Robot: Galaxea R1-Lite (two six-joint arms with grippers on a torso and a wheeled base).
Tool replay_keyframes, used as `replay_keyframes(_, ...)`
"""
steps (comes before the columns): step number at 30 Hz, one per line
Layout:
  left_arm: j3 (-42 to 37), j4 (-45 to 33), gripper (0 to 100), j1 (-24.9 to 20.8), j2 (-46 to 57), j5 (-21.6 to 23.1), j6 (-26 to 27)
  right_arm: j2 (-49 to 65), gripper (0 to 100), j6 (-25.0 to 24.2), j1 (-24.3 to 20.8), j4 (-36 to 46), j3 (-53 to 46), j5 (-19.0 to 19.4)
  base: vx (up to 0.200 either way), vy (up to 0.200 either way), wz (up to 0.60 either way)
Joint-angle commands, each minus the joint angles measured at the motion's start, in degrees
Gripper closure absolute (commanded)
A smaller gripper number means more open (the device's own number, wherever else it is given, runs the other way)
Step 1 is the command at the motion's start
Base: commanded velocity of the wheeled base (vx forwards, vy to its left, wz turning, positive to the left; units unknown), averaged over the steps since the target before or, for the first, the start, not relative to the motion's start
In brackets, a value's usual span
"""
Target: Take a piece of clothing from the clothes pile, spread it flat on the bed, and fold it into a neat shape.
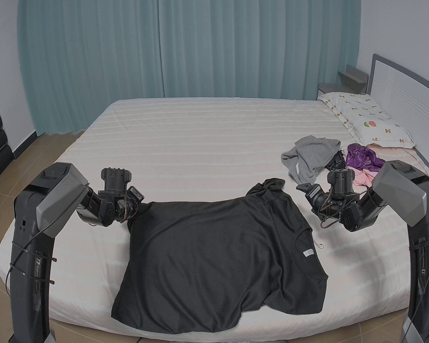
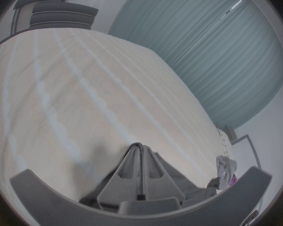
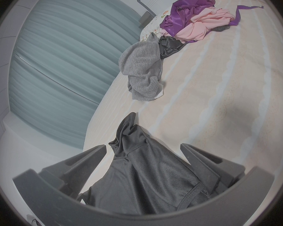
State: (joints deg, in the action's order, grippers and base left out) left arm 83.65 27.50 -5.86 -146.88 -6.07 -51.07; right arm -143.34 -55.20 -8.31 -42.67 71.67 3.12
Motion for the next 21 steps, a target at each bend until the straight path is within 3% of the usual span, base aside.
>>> replay_keyframes(1, 1.1, 2.1, 100, 0.5, 0.3, -0.7, -1.4, -0.3, 0, 0.0, 0.1, -0.4, 0.1, 0.0, 0.0, 0.0, 0.0)
replay_keyframes(9, 2.4, 13.3, 100, 1.4, -1.7, -3.0, -2.5, -0.3, 0, 0.0, 0.3, -0.6, 0.8, 0.0, 0.0, 0.0, 0.0)
replay_keyframes(16, 4.4, 14.2, 100, 2.2, -3.1, -2.7, -2.7, -3.1, 0, 0.4, -0.2, 0.1, 4.3, 0.3, 0.0, 0.0, 0.0)
replay_keyframes(21, 4.0, 13.9, 100, 2.1, -3.2, -2.8, -2.7, -6.3, 0, 6.7, 0.6, 6.0, 13.5, 0.5, 0.0, 0.0, 0.0)
